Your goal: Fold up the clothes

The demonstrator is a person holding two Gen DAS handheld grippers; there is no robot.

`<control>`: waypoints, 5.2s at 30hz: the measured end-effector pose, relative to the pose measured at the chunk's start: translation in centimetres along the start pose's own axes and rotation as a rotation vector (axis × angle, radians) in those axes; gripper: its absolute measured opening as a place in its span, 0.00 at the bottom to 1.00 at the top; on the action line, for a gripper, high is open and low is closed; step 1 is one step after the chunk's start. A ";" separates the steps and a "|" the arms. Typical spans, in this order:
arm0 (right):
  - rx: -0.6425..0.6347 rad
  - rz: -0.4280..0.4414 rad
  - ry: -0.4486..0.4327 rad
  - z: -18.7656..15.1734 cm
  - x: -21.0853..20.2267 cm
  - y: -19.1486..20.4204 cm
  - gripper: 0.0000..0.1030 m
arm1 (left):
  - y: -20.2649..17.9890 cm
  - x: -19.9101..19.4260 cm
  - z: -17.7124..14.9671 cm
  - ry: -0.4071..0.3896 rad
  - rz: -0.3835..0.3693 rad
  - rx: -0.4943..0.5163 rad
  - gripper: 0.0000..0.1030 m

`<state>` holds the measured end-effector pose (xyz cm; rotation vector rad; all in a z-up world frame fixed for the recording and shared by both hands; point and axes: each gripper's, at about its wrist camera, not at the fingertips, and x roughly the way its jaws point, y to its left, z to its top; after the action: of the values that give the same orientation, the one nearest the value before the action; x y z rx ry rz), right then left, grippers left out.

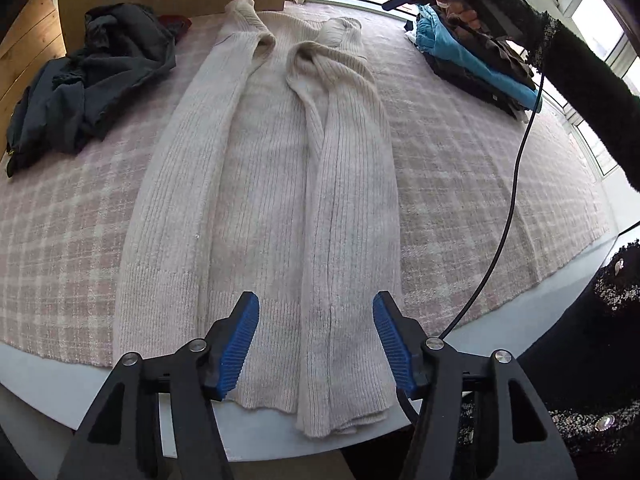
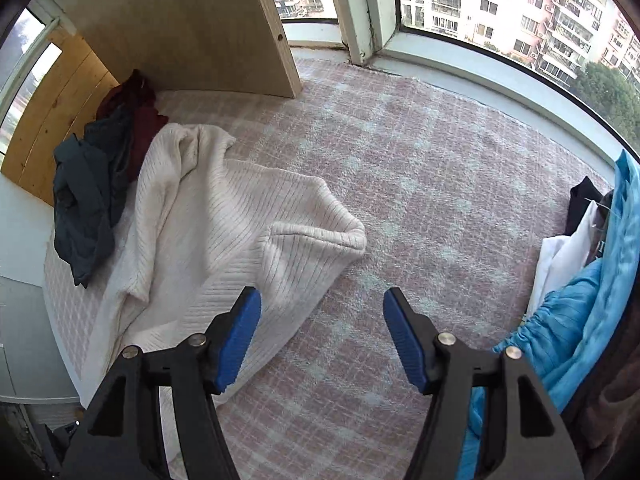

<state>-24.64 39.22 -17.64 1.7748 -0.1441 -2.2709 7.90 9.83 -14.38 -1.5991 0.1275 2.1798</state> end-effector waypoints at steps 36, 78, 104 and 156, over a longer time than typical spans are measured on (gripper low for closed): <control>-0.536 -0.087 0.020 7.8 7.3 6.4 0.46 | 6.6 4.6 11.6 0.041 0.224 0.092 0.53; -0.257 0.056 -0.016 10.3 7.2 12.3 0.23 | 8.1 4.0 8.5 0.007 0.163 0.055 0.70; 0.015 -0.080 -0.139 -23.7 0.2 19.2 0.29 | 11.4 -0.6 1.4 0.064 -0.097 0.491 0.70; 0.374 0.475 -0.572 -27.2 -11.2 22.5 0.11 | 13.4 -6.6 8.8 -0.031 -0.773 0.509 0.14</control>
<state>7.20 22.63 -8.69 1.0015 -1.0305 -2.3978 -3.63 -1.35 -7.69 -1.0732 0.0369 1.4218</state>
